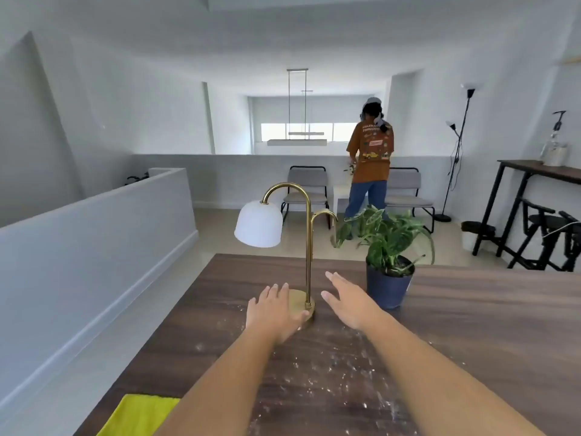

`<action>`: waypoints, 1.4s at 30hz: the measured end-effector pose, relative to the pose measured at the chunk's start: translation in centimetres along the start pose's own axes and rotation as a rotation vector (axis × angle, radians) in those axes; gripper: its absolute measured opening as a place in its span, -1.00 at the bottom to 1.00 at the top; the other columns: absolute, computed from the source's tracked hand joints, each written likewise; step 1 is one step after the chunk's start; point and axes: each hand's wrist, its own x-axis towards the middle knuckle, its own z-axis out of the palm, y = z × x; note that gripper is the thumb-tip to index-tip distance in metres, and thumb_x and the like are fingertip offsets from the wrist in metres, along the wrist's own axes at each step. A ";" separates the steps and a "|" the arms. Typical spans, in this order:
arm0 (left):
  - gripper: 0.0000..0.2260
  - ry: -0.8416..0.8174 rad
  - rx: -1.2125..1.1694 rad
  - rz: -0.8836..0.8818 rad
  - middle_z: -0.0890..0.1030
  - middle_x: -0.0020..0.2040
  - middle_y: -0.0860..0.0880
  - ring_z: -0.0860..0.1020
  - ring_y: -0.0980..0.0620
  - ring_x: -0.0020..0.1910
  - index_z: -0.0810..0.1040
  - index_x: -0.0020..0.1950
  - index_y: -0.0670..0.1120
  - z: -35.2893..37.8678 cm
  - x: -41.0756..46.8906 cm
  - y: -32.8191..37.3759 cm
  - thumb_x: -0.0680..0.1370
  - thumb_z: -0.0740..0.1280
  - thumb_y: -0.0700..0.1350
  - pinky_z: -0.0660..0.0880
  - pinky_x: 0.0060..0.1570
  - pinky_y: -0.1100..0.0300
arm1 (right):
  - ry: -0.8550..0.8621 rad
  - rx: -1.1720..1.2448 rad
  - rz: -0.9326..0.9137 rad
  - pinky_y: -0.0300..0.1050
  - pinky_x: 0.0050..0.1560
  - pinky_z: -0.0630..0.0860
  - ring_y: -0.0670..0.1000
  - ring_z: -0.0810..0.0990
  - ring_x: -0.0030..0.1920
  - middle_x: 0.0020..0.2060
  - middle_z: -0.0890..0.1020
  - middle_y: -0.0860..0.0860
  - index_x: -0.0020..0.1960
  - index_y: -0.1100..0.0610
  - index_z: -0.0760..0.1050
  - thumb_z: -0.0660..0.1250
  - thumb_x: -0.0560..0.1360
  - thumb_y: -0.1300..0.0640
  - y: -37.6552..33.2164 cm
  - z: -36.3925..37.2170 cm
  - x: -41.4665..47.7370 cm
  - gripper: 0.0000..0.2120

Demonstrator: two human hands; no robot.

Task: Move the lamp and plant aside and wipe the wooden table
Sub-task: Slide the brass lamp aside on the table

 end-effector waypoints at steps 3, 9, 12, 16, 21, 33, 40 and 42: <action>-0.24 -0.032 -0.029 0.007 0.08 0.56 -0.05 0.06 -0.04 0.53 -0.06 0.54 0.00 1.1 1.1 -1.6 0.47 0.09 0.34 0.11 0.44 -0.10 | 0.074 0.165 0.023 -0.06 0.46 0.16 0.06 0.19 0.51 0.53 0.19 0.03 0.54 -0.01 0.09 0.13 0.60 -0.07 -0.7 1.4 1.5 -0.46; -0.16 -0.081 -0.346 0.060 0.21 0.50 -0.04 0.22 -0.05 0.46 0.06 0.52 -0.03 2.8 4.0 -4.3 0.38 0.36 0.26 0.28 0.38 -0.02 | 0.238 0.622 0.117 -0.15 0.29 0.35 -0.03 0.50 0.24 0.25 0.57 0.06 0.39 0.01 0.38 0.30 0.54 0.07 -2.6 3.0 3.9 -0.58; -0.07 -0.124 -0.417 0.078 0.21 0.49 -0.01 0.22 -0.02 0.45 0.07 0.51 -0.01 3.6 4.9 -4.8 0.30 0.44 0.26 0.28 0.38 0.03 | 0.289 0.696 0.136 -0.09 0.25 0.43 0.00 0.56 0.17 0.05 0.63 0.00 0.30 0.02 0.48 0.33 0.52 0.11 -2.5 3.4 4.5 -0.66; 0.02 -0.163 -0.386 0.085 0.17 0.52 0.00 0.16 -0.01 0.48 0.04 0.52 -0.01 3.6 6.2 -4.4 0.22 0.47 0.27 0.26 0.40 0.01 | 0.293 0.795 0.134 0.03 0.16 0.57 0.06 0.61 0.10 0.00 0.67 0.06 0.16 0.07 0.56 0.33 0.52 0.19 -2.6 3.6 5.6 -0.78; 0.12 -0.223 -0.236 0.060 0.19 0.51 -0.06 0.16 -0.09 0.47 0.01 0.53 -0.06 3.2 7.8 -3.1 0.15 0.48 0.30 0.27 0.40 -0.05 | 0.268 0.840 0.112 -0.14 -0.08 0.59 -0.02 0.63 -0.03 -0.15 0.68 0.02 -0.03 0.02 0.57 0.26 0.55 0.28 -2.2 3.3 6.5 -0.81; 0.15 -0.149 -0.168 0.057 0.23 0.47 -0.11 0.17 -0.13 0.45 0.01 0.52 -0.13 4.1 8.5 -3.2 0.12 0.46 0.32 0.25 0.41 0.00 | 0.355 0.730 0.116 0.00 0.09 0.58 -0.05 0.63 -0.12 -0.21 0.66 0.03 -0.11 -0.05 0.52 0.22 0.57 0.26 -3.0 4.3 7.2 -0.77; 0.14 -0.125 -0.153 0.075 0.24 0.47 -0.13 0.17 -0.15 0.44 0.01 0.52 -0.15 2.1 11.1 -5.7 0.14 0.44 0.33 0.23 0.41 0.00 | 0.371 0.740 0.086 0.10 0.11 0.59 -0.02 0.64 -0.10 -0.18 0.65 0.02 -0.11 -0.02 0.50 0.19 0.58 0.27 -5.4 3.9 10.5 -0.77; 0.12 -0.103 -0.147 0.066 0.25 0.46 -0.15 0.17 -0.16 0.44 0.02 0.52 -0.15 1.4 12.6 -6.9 0.15 0.44 0.32 0.22 0.40 0.00 | 0.374 0.734 0.073 0.13 0.11 0.58 0.00 0.64 -0.08 -0.19 0.65 0.02 -0.13 -0.04 0.48 0.19 0.58 0.25 -6.5 4.2 12.4 -0.77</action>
